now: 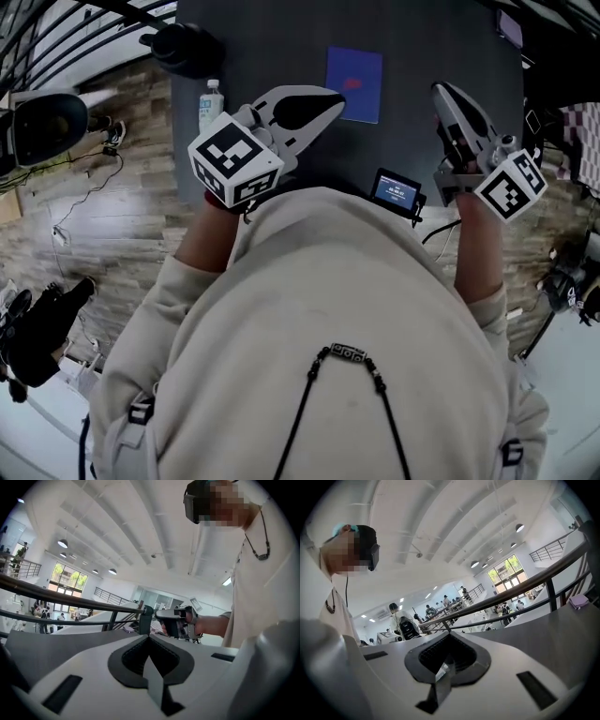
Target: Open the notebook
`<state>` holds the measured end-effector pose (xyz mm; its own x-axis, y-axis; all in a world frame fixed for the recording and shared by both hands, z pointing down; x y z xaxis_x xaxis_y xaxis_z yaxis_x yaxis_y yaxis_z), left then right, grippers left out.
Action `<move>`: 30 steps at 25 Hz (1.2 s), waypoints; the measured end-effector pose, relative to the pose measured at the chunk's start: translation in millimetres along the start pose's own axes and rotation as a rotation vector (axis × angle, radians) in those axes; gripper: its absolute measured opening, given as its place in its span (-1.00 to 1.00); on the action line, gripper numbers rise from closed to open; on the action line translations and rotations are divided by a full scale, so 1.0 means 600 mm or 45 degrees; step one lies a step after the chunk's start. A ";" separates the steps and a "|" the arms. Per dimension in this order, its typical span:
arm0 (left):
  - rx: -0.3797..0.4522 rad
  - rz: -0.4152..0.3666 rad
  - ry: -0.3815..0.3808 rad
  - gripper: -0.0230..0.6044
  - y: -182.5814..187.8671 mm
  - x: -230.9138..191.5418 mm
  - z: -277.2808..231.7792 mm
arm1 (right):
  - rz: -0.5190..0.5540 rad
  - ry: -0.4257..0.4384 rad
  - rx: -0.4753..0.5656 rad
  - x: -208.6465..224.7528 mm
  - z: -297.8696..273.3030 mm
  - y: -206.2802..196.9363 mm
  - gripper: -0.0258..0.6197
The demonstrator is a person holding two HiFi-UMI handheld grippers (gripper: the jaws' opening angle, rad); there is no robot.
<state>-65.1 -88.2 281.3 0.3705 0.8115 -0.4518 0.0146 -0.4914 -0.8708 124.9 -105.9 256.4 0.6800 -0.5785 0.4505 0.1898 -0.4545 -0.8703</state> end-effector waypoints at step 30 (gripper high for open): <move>-0.157 0.193 0.119 -0.91 -0.122 -0.085 -0.087 | -0.082 -0.065 -0.088 0.143 -0.039 -0.088 -0.87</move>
<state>-36.7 -110.0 378.2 0.4619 0.6952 -0.5508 0.0633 -0.6452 -0.7614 156.9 -147.2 345.9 0.7037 -0.5120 0.4926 0.1860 -0.5364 -0.8232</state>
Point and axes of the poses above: the fingertips, and each gripper's own axes: z backward along the fingers, x to its right, y out of its top, the point moved 4 cm from there along z, backward along the fingers, and after that the axes turned 7 degrees about z, right-handed, at the moved point
